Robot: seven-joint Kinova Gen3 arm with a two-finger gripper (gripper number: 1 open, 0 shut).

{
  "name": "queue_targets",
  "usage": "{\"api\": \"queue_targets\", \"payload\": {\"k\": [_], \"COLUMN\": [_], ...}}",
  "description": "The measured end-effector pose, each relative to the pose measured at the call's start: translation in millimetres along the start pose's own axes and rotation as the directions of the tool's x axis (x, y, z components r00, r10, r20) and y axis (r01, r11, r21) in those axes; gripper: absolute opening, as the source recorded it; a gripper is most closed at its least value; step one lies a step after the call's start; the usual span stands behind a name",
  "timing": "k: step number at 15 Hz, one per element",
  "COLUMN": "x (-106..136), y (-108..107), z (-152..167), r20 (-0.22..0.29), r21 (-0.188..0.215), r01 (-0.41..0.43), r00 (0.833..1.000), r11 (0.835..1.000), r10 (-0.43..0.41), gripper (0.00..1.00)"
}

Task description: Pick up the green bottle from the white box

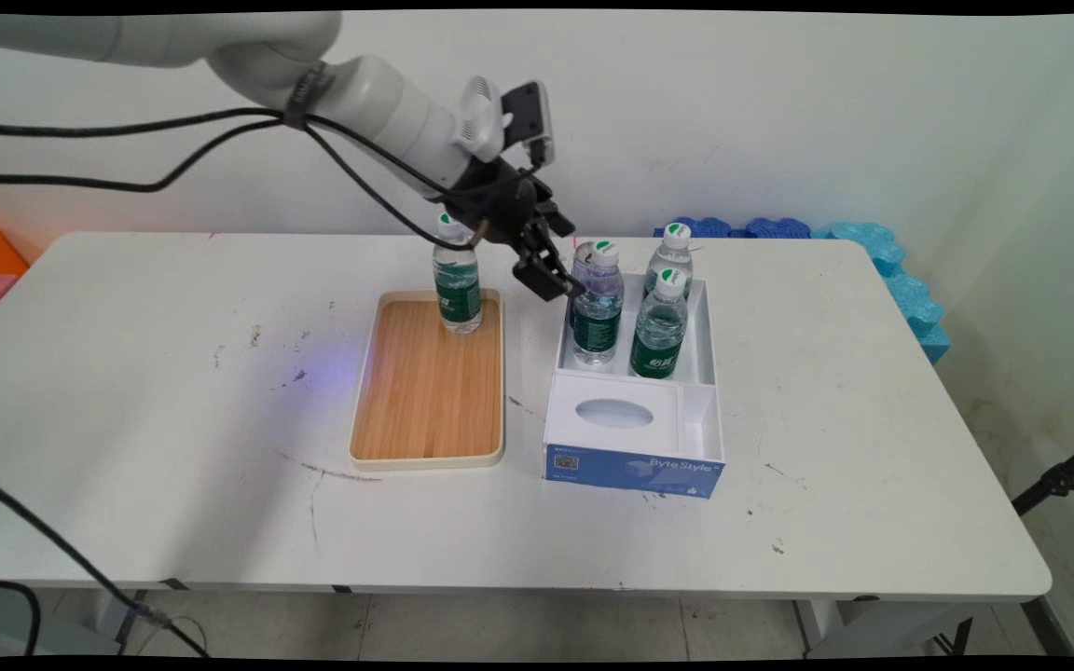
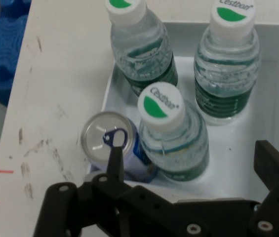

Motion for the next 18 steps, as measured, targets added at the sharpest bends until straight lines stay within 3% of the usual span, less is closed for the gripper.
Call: {"api": "queue_targets", "payload": {"k": [7, 16, 17, 18], "x": [9.1, 10.9, 11.0, 10.7], "y": [-3.8, -3.1, -2.7, -1.9], "z": [37.5, 62.9, 64.2, 65.5], "r20": [0.020, 0.037, 0.037, 0.037], "r21": [-0.017, -0.036, -0.037, -0.038], "r01": [-0.047, -0.081, -0.084, -0.088], "r00": [0.999, 0.996, 0.996, 0.995], "r11": [0.999, 0.996, 0.996, 0.995], "r10": [0.047, 0.082, 0.085, 0.089], "gripper": [1.00, 1.00, 0.00, 0.00]}}
